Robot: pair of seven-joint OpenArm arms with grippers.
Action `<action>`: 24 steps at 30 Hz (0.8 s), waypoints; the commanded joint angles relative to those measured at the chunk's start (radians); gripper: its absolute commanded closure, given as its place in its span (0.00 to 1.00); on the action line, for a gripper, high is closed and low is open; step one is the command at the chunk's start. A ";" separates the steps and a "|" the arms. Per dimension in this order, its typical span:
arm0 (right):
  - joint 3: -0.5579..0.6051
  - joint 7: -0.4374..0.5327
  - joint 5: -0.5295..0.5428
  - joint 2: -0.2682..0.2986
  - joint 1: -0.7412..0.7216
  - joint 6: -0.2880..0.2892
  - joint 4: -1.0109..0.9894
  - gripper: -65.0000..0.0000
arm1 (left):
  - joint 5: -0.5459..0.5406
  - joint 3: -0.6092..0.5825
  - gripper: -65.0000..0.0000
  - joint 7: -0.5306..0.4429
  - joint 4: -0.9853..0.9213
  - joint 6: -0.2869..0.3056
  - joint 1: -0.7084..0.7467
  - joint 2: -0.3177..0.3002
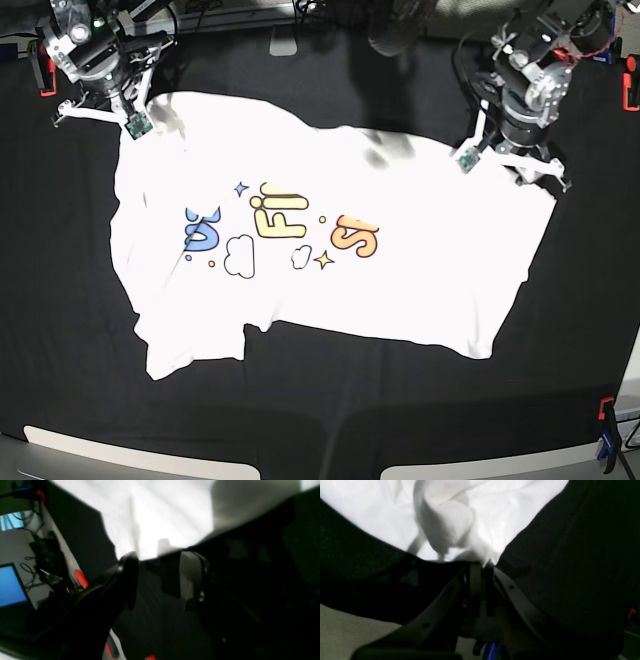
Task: Layout the t-shirt on the table in an organized manner, then fold the t-shirt properly
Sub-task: 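Pull the shoulder edges apart and away from the hem with both grippers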
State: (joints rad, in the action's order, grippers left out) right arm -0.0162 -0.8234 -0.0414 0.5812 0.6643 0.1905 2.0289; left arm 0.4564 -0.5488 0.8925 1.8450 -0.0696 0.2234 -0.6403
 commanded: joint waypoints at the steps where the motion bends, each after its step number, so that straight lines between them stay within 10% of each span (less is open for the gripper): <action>1: -0.007 0.008 -0.010 0.011 -0.002 -0.008 0.015 1.00 | 0.007 0.006 0.62 -0.021 0.005 -0.004 -0.009 -0.011; 6: -0.008 0.008 -0.010 0.011 -0.002 -0.008 0.015 1.00 | -0.016 0.006 0.62 -0.054 -0.034 0.078 -0.009 -0.003; 24: -0.008 0.008 -0.010 0.011 -0.002 -0.008 0.015 1.00 | 0.002 0.005 0.63 -0.112 -0.262 0.074 -0.057 -0.006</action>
State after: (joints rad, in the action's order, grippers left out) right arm -0.0162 -0.8234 -0.0410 0.5793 0.6643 0.1905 2.0289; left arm 0.4938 -0.5476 0.7471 1.5894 -0.0185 0.1604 -0.6300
